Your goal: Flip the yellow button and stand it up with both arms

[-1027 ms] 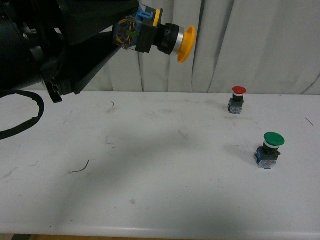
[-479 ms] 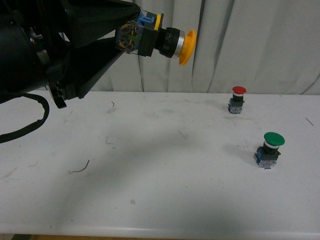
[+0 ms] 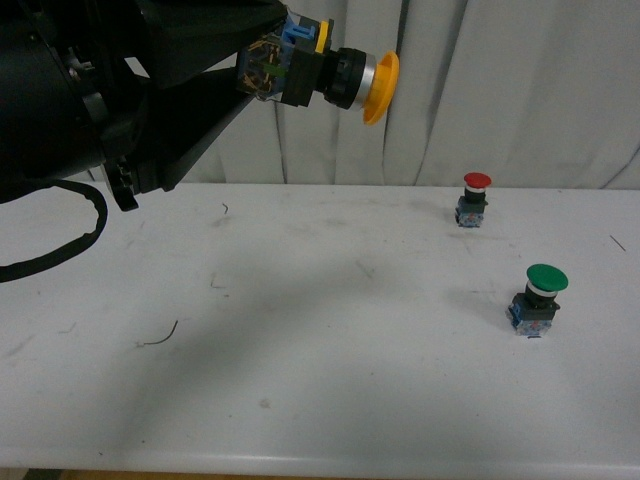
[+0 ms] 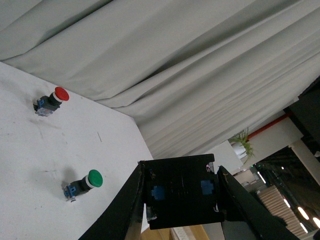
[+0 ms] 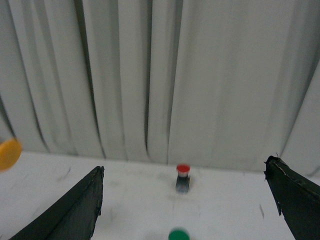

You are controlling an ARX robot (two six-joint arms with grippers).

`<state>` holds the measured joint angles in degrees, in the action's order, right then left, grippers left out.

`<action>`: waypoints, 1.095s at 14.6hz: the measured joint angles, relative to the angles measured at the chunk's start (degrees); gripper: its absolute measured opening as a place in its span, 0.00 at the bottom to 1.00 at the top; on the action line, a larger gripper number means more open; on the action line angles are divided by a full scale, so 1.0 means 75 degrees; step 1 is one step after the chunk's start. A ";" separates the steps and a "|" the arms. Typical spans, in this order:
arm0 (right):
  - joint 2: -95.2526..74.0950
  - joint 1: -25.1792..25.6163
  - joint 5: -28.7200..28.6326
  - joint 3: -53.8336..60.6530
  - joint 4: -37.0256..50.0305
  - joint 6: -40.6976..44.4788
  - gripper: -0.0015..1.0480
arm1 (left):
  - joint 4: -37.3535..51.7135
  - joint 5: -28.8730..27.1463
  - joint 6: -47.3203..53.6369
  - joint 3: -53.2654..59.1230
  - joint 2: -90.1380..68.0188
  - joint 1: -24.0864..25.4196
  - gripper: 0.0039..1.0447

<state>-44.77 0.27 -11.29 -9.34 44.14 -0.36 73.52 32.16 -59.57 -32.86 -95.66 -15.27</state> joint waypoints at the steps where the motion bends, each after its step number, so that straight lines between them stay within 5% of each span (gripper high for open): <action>1: -0.1402 -0.0114 0.0152 -0.0755 0.1070 0.0041 0.94 | 0.0006 -0.0012 0.0003 -0.0009 0.0000 -0.0023 0.33; 4: -0.4403 -0.0303 0.0326 -0.2754 0.1428 -0.0184 0.94 | -0.0003 -0.0026 0.0015 -0.0012 0.0114 -0.0055 0.33; 7: -0.4750 -0.0653 -0.0702 -0.3142 0.2203 -0.1408 0.94 | 0.0003 -0.0032 0.0096 -0.0026 0.0207 -0.0067 0.33; 10: -0.5348 -0.0839 -0.2381 -0.2422 0.3963 -0.4234 0.94 | 0.0000 -0.0029 0.0172 -0.0061 0.0219 -0.0090 0.33; 14: -0.6467 -0.1495 -0.2681 -0.2113 0.3911 -0.8172 0.94 | 0.0006 -0.0087 0.0204 -0.0119 0.0221 -0.0149 0.33; 16: -0.6592 -0.1658 -0.2538 -0.2253 0.3896 -0.9256 0.94 | 0.0003 -0.0085 0.0207 -0.0122 0.0221 -0.0163 0.33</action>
<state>-94.21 -12.16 -30.33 -26.24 73.36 -69.78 73.54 31.53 -58.02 -33.78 -94.00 -16.49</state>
